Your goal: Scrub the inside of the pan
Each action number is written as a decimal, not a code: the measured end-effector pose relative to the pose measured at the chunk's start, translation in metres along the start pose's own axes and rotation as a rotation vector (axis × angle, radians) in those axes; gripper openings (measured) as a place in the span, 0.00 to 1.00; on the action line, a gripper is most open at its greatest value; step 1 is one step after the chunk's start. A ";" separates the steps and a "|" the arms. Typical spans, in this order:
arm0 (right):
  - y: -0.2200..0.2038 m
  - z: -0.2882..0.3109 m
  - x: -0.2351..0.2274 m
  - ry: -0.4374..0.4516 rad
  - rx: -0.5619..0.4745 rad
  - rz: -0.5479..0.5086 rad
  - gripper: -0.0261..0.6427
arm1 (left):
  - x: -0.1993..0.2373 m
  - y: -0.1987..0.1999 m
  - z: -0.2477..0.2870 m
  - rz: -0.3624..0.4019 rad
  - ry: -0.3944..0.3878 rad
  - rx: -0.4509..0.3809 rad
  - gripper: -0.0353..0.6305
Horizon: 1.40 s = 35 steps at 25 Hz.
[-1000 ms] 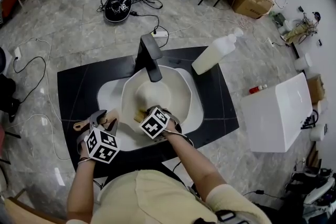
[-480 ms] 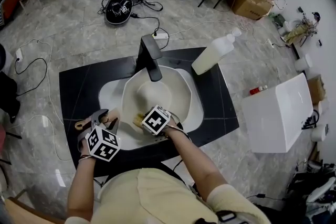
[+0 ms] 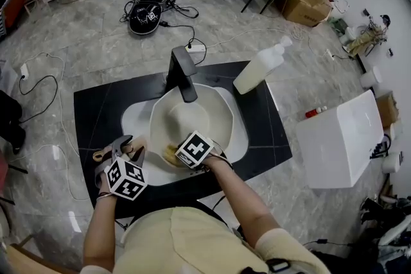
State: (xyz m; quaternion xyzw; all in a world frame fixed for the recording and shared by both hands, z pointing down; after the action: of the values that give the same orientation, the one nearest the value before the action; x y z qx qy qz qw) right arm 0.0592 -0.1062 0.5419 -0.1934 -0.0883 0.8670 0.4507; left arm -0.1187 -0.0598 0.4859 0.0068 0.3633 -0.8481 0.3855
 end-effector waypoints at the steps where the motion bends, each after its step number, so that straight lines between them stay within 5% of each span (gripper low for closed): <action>1: 0.000 -0.003 0.001 0.003 -0.012 0.007 0.09 | 0.001 0.001 -0.002 -0.012 0.002 -0.011 0.33; 11: -0.001 -0.045 0.011 -0.023 -0.165 0.030 0.09 | 0.008 0.019 -0.036 -0.140 -0.021 -0.134 0.33; 18: -0.004 -0.074 0.012 -0.070 -0.254 0.051 0.09 | 0.017 0.029 -0.053 -0.413 -0.177 -0.269 0.31; 22: -0.005 -0.088 0.013 -0.105 -0.305 0.068 0.09 | 0.018 0.029 -0.056 -0.507 -0.238 -0.302 0.31; 35: -0.001 -0.126 0.020 -0.192 -0.545 0.151 0.09 | 0.025 0.026 -0.074 -0.598 -0.154 -0.362 0.21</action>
State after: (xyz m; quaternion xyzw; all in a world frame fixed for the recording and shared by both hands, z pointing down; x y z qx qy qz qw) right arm 0.1022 -0.0920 0.4222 -0.2304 -0.3455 0.8567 0.3060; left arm -0.1387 -0.0410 0.4080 -0.2320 0.4635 -0.8434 0.1413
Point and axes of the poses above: the fingertips, and each gripper's own axes: z forward along the fingers, x to its left, y out of its top, the point moved 9 cm from there along -z, backward along the fingers, and after that the axes turned 1 degree about y, right-handed, at the moved point
